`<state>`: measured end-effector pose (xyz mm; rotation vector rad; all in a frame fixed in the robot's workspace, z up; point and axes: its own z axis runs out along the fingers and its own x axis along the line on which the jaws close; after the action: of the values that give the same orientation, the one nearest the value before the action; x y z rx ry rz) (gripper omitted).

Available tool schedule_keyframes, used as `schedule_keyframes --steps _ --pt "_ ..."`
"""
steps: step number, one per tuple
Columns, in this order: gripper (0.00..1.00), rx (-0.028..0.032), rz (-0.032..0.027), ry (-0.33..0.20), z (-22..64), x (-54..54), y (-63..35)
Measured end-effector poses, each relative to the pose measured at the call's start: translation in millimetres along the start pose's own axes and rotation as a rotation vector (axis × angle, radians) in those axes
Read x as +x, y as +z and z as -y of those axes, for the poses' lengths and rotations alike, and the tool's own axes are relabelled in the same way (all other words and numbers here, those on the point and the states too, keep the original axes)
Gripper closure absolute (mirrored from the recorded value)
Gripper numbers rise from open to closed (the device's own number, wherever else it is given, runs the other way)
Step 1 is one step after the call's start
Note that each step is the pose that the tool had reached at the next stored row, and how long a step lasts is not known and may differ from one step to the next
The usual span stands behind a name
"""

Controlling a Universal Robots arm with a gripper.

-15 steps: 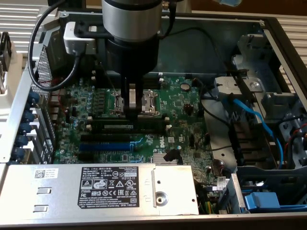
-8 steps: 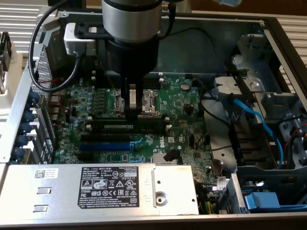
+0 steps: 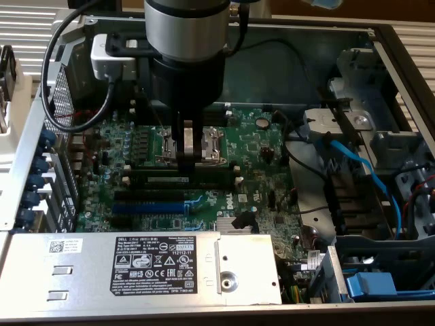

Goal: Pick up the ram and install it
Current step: 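Press down the ram until it locks into place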

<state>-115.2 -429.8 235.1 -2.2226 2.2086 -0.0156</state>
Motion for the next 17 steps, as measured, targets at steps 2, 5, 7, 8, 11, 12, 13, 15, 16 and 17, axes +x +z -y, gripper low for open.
schedule_keyframes --steps 2,5,7,8,11,12,13,15,16,17 --pt "0.9 -0.0001 0.0003 0.0 0.0 0.0 0.2" --pt "0.9 0.0001 0.0035 0.0 0.3 -0.1 0.7" --pt "0.9 0.0001 0.005 0.0 0.3 0.0 1.0" --pt "0.9 0.0001 0.0053 0.0 0.3 0.0 1.1" --pt "0.9 -0.0001 0.0052 0.0 0.3 0.1 1.6" --pt "0.9 0.0 0.0053 0.0 0.3 0.0 1.8" --pt "0.9 0.0 0.0053 0.0 0.3 0.0 2.1" --pt "0.9 0.0 0.0054 0.0 0.3 0.0 2.5" --pt "0.9 -0.0001 0.0053 0.0 0.3 0.0 2.7" --pt "0.9 -0.0001 0.0053 0.0 0.3 0.0 2.9"
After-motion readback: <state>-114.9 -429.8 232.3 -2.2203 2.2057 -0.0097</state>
